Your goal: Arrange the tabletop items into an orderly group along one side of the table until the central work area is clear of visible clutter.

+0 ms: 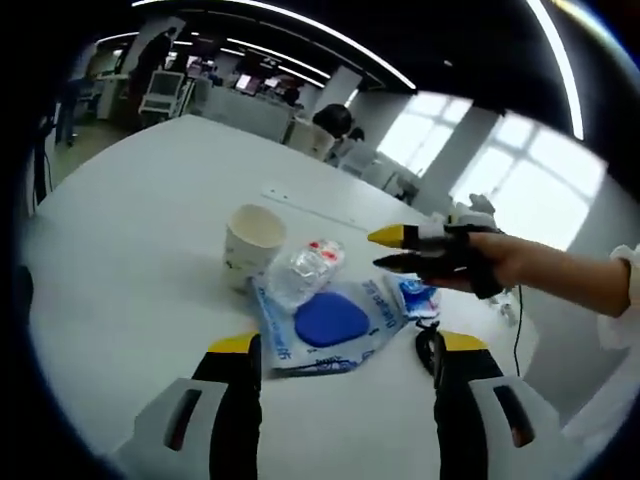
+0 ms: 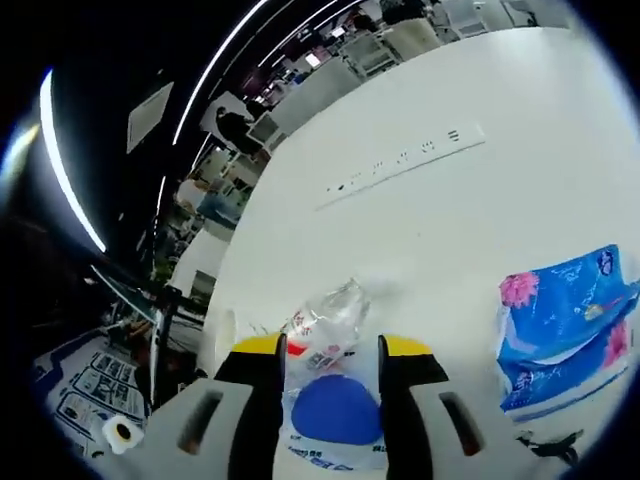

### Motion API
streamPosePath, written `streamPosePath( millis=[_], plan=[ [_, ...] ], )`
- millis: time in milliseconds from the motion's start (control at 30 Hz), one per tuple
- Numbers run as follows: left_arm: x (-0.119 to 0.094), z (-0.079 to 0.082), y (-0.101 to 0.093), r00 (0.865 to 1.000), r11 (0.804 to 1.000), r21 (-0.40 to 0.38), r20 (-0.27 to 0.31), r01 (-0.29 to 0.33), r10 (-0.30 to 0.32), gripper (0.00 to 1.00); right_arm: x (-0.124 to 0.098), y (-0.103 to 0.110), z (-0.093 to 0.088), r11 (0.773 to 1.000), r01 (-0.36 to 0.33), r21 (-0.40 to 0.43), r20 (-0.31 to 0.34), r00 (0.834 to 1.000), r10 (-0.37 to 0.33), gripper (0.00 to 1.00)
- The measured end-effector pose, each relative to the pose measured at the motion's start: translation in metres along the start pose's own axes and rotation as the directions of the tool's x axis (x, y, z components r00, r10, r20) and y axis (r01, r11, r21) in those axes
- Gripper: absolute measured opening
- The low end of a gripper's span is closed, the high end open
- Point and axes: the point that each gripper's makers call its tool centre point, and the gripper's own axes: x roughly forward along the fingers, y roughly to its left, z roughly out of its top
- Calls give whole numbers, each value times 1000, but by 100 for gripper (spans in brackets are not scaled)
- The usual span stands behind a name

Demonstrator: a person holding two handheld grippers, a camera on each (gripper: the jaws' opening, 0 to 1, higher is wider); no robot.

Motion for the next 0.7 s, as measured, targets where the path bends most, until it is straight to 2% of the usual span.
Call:
streamPosePath(
  millis=[67, 133, 333, 400, 700],
  plan=[
    [1, -1, 3, 1000, 1000, 1, 1, 0, 0, 67, 6, -2, 1, 1000, 11, 11, -8, 1000, -11, 34],
    [2, -3, 7, 1000, 1000, -9, 2, 0, 0, 67, 14, -9, 3, 999, 51, 18, -21, 998, -51, 34],
    [0, -6, 15, 1000, 1000, -29, 8, -5, 5, 67, 30, -11, 6, 989, 75, 127, -35, 997, -71, 35],
    [-1, -6, 18, 1000, 999, -35, 8, -8, 9, 66, 34, -10, 6, 978, 83, 193, -32, 996, -78, 34],
    [-6, -9, 20, 1000, 998, -65, 16, -11, 12, 66, 52, -17, 2, 971, 151, 187, -73, 988, -139, 35]
  ],
)
